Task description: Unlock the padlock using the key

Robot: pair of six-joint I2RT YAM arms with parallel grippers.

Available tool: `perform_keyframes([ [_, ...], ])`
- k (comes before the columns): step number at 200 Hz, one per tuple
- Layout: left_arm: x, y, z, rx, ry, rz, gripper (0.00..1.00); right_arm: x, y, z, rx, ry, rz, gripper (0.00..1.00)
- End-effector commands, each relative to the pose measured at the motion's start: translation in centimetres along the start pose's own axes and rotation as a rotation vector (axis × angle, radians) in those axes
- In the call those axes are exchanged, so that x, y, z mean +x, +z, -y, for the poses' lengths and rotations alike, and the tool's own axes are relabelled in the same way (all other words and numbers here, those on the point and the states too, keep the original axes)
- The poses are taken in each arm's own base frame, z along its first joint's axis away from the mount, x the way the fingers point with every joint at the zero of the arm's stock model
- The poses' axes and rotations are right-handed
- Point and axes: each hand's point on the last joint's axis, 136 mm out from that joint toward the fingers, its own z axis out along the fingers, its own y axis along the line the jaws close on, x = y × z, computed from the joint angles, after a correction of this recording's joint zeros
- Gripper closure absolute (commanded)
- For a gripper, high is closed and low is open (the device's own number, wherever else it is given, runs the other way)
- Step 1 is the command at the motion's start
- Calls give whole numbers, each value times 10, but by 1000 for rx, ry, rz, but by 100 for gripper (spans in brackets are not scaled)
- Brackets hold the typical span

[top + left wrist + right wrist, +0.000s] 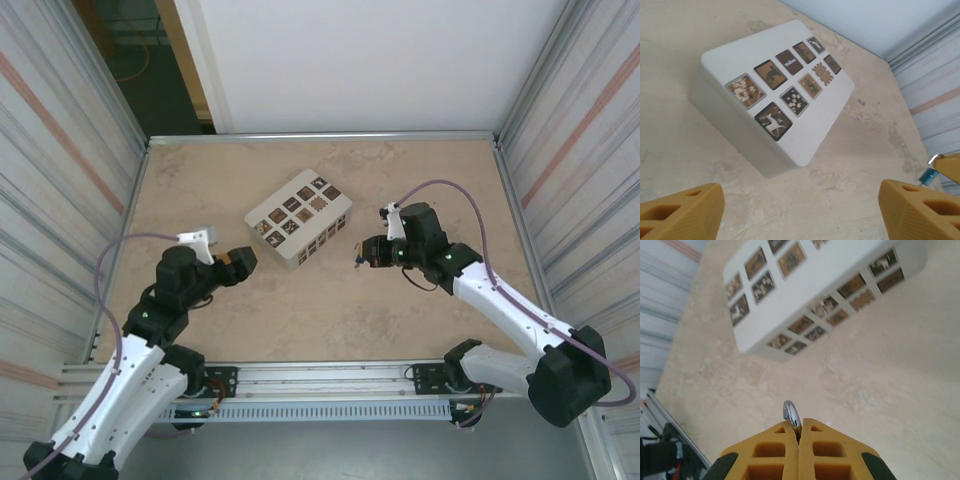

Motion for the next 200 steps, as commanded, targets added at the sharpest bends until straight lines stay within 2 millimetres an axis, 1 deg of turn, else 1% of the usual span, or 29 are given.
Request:
perform_keyframes([
  [1, 8, -6, -16, -51, -6, 2, 16, 20, -16, 9, 94, -14, -118, 100],
  [23, 13, -13, -24, -75, -13, 4, 13, 32, -21, 17, 155, 22, -205, 100],
  [44, 16, -18, -31, -93, -16, 21, 6, 44, -22, 21, 184, 77, -269, 100],
  [64, 18, -24, -35, -102, -14, 44, 2, 55, -22, 23, 197, 119, -311, 100],
  [85, 20, -28, -40, -117, -10, 64, 1, 66, -22, 26, 210, 132, -341, 100],
  [109, 22, -31, -40, -101, 6, 78, 1, 76, -20, 30, 233, 144, -375, 100],
  [145, 23, -32, -41, -104, 10, 80, 1, 89, -8, 34, 268, 144, -446, 100],
  [200, 30, -22, -44, -108, -5, 44, 1, 108, 18, 47, 329, 113, -543, 100],
])
